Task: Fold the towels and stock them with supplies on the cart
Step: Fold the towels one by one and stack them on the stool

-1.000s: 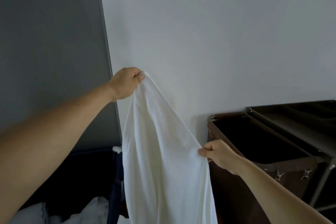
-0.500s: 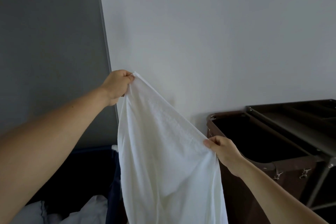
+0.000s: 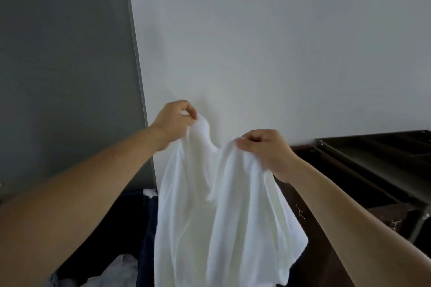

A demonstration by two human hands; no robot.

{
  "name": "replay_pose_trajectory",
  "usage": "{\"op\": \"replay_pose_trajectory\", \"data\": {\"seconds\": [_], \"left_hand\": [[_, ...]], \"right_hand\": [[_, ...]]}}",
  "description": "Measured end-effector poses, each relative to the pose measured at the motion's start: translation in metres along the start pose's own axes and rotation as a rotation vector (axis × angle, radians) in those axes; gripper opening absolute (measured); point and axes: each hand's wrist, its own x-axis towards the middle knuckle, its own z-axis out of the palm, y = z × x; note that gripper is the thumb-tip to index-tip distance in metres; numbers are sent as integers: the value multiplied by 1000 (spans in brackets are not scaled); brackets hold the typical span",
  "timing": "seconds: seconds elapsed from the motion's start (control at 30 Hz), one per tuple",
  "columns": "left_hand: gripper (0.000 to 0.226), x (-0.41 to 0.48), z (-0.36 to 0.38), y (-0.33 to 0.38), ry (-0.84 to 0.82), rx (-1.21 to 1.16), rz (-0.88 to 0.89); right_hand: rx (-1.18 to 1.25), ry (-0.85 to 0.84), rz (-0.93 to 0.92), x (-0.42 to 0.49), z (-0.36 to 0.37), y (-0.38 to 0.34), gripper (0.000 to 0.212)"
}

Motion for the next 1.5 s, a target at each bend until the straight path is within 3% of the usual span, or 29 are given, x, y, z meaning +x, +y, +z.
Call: {"op": "replay_pose_trajectory", "data": {"seconds": [0.07,0.17,0.27,0.33,0.4,0.5,0.67,0.8,1.03,1.13,1.23,1.37,1.5], "left_hand": [[37,-17,12,9,-125,-166,-60],[38,-43,25,6,-371,-192,-89],[31,-61,28,3,-658,-224,-33],[29,-64,24,2,-766,-242,-15],[28,-62,21,0,-786,-48,93],[48,-61,26,1,-690,205,214],[34,-61,32,3,-775,94,197],[23,-59,35,2,-800,53,157],[14,-51,43,10,-668,213,164],[10,-34,37,29,-450,259,237],[9,-10,24,50,-171,329,297],[18,18,5,47,115,403,278],[24,23,-2,11,151,492,178]], "right_hand": [[-164,-62,-20,2,12,-6,17],[-265,-94,-58,-2,21,-6,25],[-312,-89,-103,-7,22,-10,13],[-306,-79,-94,-8,20,-10,8],[-292,-73,-81,-8,17,-8,4],[-268,-122,-96,-12,14,-7,5],[-286,-204,-111,-20,2,-1,7],[-347,-170,-132,-25,0,6,9],[-372,-31,-24,-27,-2,30,12],[-399,122,64,-25,0,46,8],[-432,228,41,-21,-8,47,16],[-409,254,64,-20,-27,48,19],[-502,121,189,-26,-47,65,19]]}}
